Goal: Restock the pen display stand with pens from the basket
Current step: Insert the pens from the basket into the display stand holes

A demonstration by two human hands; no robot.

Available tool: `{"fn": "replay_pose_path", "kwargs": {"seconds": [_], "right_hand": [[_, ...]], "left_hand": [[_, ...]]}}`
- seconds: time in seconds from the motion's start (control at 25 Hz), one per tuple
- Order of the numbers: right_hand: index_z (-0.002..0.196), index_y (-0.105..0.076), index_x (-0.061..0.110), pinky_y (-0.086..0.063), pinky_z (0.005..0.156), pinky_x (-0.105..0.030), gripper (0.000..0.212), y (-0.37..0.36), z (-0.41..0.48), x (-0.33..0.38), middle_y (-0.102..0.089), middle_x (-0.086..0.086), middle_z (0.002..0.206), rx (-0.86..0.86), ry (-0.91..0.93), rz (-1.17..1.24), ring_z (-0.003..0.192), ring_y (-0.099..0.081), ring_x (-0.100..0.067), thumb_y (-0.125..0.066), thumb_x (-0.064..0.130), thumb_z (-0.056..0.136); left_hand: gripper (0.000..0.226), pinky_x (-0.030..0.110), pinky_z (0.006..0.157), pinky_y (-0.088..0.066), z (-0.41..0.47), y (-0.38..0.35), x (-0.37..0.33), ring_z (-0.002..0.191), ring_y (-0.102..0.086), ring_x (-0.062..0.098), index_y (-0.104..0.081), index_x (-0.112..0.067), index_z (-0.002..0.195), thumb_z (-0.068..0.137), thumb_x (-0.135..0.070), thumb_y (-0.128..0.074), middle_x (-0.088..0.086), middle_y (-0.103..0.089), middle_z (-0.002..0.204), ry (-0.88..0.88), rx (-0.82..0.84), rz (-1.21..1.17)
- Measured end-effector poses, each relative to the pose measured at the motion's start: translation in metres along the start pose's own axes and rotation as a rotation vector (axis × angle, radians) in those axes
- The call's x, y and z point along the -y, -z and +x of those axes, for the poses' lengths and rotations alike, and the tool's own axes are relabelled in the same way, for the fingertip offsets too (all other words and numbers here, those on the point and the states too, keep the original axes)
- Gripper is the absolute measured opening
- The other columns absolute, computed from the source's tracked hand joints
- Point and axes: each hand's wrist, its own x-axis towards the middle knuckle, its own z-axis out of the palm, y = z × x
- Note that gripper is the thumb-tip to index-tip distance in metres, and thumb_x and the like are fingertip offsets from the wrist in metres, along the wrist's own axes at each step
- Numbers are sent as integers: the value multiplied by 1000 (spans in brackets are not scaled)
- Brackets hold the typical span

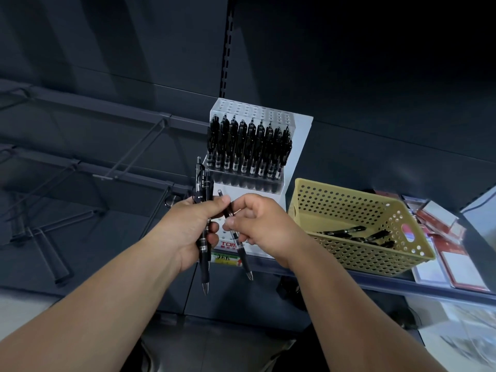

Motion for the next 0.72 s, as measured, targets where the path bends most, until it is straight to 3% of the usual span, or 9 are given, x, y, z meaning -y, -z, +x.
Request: {"fn": "replay_pose_path", "kwargs": {"seconds": [0.08, 0.2, 0.36, 0.52, 0.72], "right_hand": [[99, -62, 19, -45, 61, -20, 7, -3, 4, 0, -72, -10, 98, -26, -5, 12, 62, -56, -5, -62, 16, 93], [94, -61, 20, -46, 62, -19, 7, -5, 11, -1, -72, -1, 94, -116, 7, 41, 64, -57, -4, -55, 20, 97], [94, -61, 24, -50, 67, -23, 7, -9, 31, -3, -69, -1, 94, -267, 41, 76, 68, -61, -3, -54, 23, 98], [94, -60, 23, -53, 65, -16, 7, -15, 51, 3, -66, -5, 89, -381, 105, 159, 71, -62, -6, -56, 18, 97], [81, -57, 28, -58, 79, -32, 21, -27, 79, 5, -66, 1, 78, -453, 189, 156, 79, -68, -12, -60, 12, 95]], "left_hand": [[33, 18, 34, -33, 4, 4, -1, 45, -41, 8, -58, -7, 103, 83, -29, -72, 2, -57, 76, 12, -45, -33], [30, 18, 34, -33, 12, 14, -3, 43, -43, 8, -55, -8, 103, 89, -33, -65, 4, -57, 74, 19, -85, -72], [20, 19, 36, -37, 20, 32, -4, 46, -47, 12, -55, -10, 86, 95, -28, -58, 5, -56, 67, 38, -86, -104], [24, 23, 40, -44, 27, 45, -5, 44, -51, 13, -55, -11, 82, 95, -32, -57, 3, -53, 57, 65, -90, -150], [24, 22, 40, -46, 36, 57, -5, 43, -51, 12, -58, -12, 83, 94, -34, -57, 1, -53, 55, 92, -107, -157]]}}
